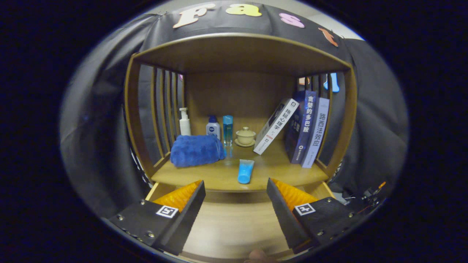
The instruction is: Pull open the drawer, take out the items inside it, and place them on the countertop above the cabinet.
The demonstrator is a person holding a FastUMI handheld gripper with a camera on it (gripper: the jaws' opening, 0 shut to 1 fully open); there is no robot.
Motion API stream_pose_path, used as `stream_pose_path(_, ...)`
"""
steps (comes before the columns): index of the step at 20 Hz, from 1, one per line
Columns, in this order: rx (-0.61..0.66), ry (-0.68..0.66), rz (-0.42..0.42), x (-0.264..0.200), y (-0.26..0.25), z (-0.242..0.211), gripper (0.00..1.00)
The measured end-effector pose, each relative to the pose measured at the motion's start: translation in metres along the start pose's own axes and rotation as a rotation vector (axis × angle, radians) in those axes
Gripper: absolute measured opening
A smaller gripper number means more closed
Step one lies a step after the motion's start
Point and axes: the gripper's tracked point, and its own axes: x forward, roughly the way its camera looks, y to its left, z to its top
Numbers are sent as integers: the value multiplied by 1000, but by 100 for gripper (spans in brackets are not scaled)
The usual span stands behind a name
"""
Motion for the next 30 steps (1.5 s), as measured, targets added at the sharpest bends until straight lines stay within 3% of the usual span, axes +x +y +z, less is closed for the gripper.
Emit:
stream_pose_path(10,63,-114,7,-157,-32,-13,100)
stream_pose_path(17,129,-185,-38,-217,-90,-43,100)
stream_pose_path(24,88,-215,-43,-217,-104,-92,100)
stream_pose_path(30,56,-209,28,-188,-74,-145,100)
